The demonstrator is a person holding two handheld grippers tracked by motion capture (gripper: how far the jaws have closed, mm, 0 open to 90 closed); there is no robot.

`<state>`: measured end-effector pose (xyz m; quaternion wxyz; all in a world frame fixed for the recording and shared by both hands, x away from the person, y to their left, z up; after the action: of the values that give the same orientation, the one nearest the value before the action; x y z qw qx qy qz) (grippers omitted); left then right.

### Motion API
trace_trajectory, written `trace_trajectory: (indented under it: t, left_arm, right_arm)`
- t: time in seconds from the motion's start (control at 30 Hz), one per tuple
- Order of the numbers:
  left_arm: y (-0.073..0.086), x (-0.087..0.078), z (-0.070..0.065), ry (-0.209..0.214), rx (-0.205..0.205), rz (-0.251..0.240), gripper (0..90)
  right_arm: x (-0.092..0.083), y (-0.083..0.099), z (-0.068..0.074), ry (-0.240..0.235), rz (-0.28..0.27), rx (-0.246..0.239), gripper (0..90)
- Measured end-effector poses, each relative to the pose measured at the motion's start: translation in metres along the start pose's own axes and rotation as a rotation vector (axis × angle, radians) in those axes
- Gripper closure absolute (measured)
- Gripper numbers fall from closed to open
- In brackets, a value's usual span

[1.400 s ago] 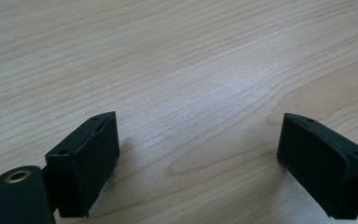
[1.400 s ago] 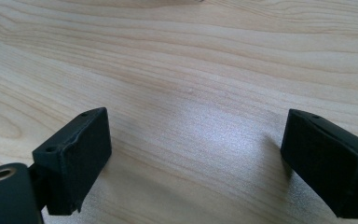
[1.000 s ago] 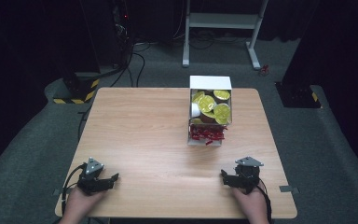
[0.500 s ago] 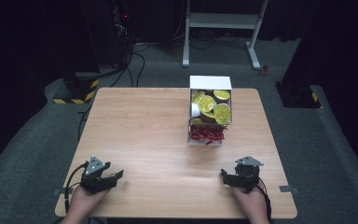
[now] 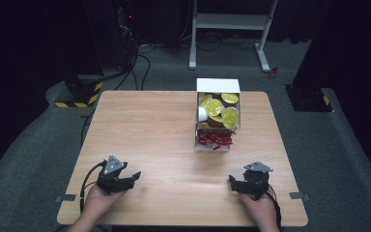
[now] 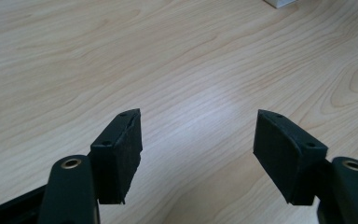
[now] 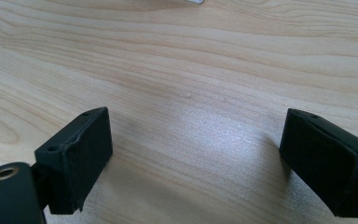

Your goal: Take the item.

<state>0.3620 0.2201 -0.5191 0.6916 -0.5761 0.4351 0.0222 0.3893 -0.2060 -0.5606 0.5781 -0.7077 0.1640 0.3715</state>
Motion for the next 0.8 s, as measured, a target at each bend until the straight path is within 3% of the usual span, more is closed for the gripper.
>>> trace_trajectory:
  t: [0.23, 0.53, 0.8]
  left_arm:
    - [-0.017, 0.011, -0.014, 0.006, 0.017, -0.031, 33.2]
    - [-0.034, 0.013, -0.026, 0.024, 0.027, -0.054, 33.3]
    - [-0.053, 0.017, -0.041, 0.071, 0.049, -0.093, 33.4]
  right_arm:
    - [0.000, 0.000, 0.000, 0.000, 0.000, 0.001, 9.2]
    - [0.000, 0.000, 0.000, -0.001, 0.000, -0.001, 9.3]
    - [0.000, 0.000, 0.000, -0.001, 0.000, 0.000, 9.4]
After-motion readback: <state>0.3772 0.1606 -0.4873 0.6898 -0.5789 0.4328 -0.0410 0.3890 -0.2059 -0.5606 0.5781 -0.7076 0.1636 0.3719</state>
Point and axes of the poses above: each handheld gripper's, and its own axes: x roughly forward along the jaws, y roughly out of its underside, z roughly to its left, the point moved 5 cm from there along x, roughly forward along the jaws, and after that the axes turned 4 degrees about y, right-handed, at the moved point
